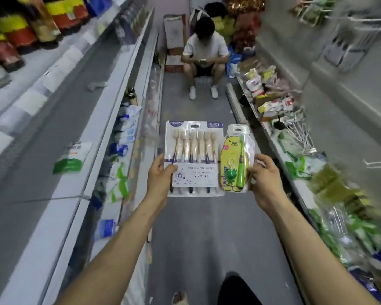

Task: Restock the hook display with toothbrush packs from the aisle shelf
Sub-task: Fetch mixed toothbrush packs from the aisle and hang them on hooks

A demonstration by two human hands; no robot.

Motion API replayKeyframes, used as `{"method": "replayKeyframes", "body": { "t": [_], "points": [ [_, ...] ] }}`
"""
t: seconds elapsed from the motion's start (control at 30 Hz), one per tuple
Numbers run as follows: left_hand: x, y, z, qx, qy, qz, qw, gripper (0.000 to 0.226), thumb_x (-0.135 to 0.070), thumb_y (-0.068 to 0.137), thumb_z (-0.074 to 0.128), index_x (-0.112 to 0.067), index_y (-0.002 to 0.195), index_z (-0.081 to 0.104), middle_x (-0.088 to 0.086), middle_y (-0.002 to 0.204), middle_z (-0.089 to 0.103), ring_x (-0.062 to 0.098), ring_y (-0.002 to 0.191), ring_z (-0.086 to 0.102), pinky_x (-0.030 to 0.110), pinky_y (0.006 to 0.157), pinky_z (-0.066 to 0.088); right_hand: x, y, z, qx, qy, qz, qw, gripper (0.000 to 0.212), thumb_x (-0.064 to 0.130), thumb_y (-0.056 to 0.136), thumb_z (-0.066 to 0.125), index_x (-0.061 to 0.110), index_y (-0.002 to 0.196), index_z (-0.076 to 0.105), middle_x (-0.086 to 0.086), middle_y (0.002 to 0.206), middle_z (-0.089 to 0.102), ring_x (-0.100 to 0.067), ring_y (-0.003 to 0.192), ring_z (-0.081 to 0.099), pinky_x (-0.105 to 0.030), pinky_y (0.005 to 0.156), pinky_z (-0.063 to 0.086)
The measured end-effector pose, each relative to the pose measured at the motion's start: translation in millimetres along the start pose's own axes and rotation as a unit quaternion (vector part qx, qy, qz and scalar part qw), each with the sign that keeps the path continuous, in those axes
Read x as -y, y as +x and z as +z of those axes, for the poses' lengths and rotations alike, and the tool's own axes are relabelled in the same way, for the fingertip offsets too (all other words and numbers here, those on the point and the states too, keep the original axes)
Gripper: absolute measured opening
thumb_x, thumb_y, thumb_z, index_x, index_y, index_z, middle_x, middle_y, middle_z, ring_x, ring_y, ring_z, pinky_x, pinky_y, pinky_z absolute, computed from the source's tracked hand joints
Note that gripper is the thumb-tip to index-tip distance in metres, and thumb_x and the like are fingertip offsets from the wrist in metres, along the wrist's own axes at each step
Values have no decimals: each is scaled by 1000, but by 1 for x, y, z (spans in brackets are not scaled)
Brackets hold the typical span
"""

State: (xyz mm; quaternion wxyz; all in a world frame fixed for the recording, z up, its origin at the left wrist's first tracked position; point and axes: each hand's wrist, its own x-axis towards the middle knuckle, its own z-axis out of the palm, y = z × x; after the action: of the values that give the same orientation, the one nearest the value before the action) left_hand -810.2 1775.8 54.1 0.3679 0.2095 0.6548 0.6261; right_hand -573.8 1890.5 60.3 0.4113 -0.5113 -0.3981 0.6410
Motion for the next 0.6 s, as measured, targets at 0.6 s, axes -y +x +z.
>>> {"method": "replayKeyframes", "body": {
  "t": [0.6],
  "points": [
    [-90,404,237,75,19,13,997,36,-3,96,62,-29,122,63,1,110,79,23,101,77,43,84,64,138,395,37,-104,49,-24,993,38,-12,92,44,15,112,63,2,70,66,-12,56,56,-24,48,43]
  ]
}}
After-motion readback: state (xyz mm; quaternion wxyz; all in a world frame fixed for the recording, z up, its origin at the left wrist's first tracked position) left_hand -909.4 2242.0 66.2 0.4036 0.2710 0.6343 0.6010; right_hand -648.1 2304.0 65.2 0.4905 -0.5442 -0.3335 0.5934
